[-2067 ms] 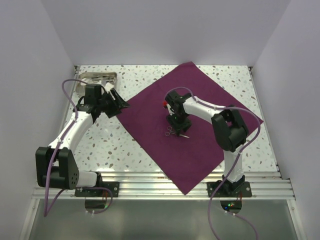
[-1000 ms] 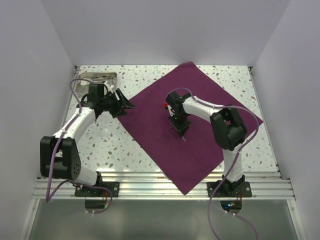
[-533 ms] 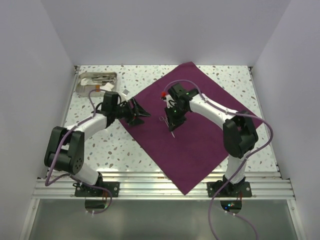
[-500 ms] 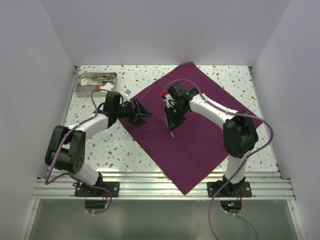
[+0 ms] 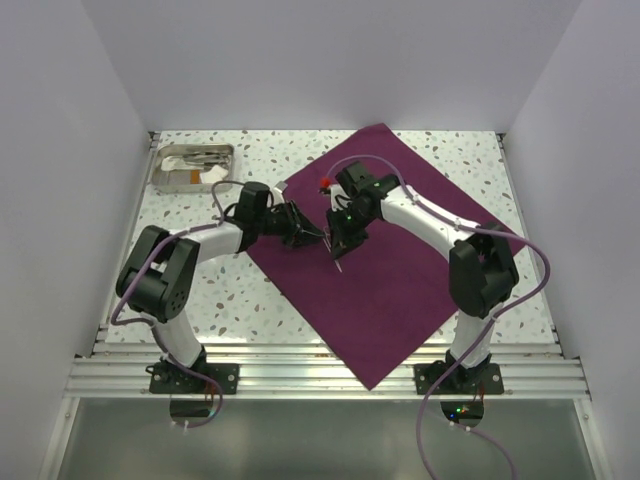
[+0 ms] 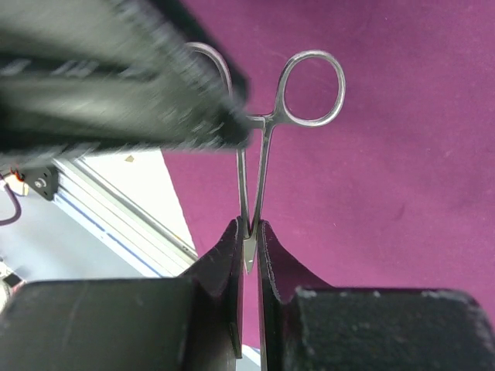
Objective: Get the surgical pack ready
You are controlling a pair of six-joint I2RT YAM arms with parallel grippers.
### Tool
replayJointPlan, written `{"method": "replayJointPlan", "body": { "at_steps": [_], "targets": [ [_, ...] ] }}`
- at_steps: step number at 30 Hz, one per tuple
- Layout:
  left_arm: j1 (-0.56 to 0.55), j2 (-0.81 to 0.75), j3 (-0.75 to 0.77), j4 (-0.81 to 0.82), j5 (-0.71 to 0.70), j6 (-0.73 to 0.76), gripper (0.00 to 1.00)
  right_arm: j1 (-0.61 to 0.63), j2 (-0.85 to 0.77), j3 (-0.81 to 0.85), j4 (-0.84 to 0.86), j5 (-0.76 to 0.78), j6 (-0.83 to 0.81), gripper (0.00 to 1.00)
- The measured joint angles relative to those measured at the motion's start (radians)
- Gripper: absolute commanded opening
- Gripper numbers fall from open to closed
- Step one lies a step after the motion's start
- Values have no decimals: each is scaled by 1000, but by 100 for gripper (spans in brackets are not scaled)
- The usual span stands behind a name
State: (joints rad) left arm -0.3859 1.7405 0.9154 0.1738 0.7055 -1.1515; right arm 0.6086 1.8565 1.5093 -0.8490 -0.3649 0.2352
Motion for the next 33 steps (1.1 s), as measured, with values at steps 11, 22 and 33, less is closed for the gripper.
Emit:
{"method": "replayJointPlan", "body": {
  "at_steps": [11, 22, 33],
  "targets": [
    [51, 137, 151, 45, 29, -46, 0, -46, 6, 109, -60, 64, 9, 46],
    [434, 208, 380, 41, -112, -97, 0, -233, 6, 68, -72, 83, 11, 47],
    [628, 433, 686, -24, -322, -148, 0, -228, 116, 160, -96, 82, 6, 47]
  ]
}}
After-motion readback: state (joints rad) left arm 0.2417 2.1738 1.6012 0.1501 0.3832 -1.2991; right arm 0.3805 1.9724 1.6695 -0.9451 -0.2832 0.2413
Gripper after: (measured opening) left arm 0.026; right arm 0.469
